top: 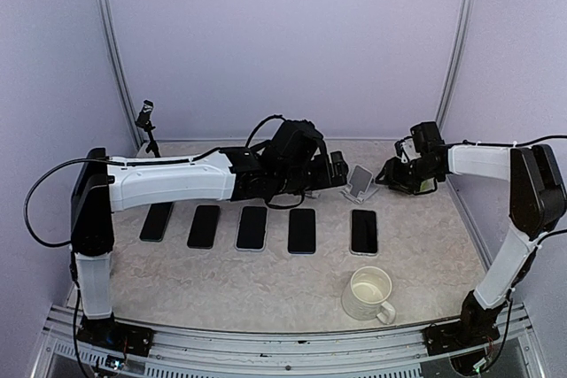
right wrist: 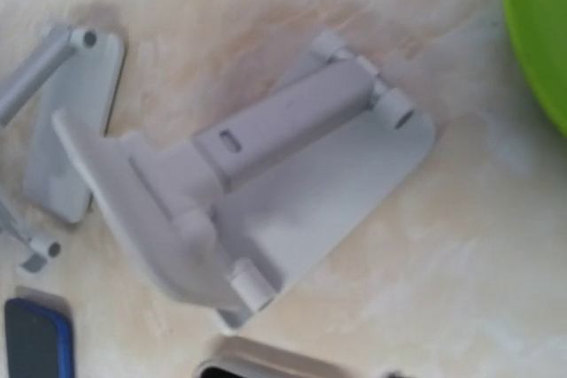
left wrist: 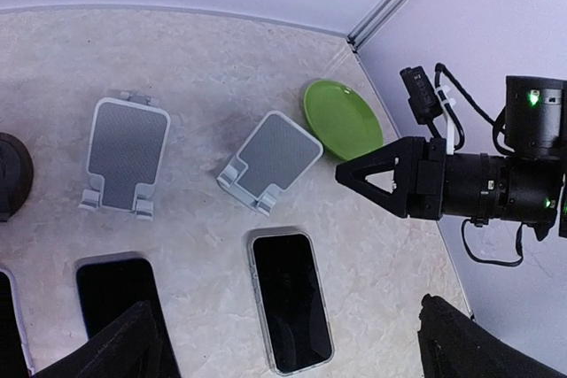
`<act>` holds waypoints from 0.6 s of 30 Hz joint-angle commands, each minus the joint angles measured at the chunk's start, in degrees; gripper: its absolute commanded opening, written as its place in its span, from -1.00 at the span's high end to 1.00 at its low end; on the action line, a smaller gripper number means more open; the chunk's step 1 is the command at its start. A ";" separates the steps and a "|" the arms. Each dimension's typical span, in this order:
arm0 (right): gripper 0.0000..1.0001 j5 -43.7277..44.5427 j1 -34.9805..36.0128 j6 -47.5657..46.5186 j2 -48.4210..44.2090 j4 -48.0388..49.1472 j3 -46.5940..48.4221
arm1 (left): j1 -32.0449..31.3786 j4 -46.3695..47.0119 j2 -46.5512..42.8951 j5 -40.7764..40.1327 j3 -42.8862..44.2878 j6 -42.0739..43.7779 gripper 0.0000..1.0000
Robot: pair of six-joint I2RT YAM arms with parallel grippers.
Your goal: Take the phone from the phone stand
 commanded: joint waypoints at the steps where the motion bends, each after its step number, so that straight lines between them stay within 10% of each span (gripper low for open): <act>1: 0.24 3.03 -1.18 0.36 1.19 -3.36 2.79 | 0.83 0.18 -5.96 -2.18 -1.99 1.13 -0.98; 7: 0.79 3.66 -1.19 1.59 6.53 -2.53 4.58 | 3.13 0.55 -9.09 -1.50 -2.63 2.88 -0.98; 18: 0.98 6.34 -0.69 1.53 14.90 -0.97 9.20 | 7.10 0.23 -12.42 -0.19 -3.51 4.71 -0.98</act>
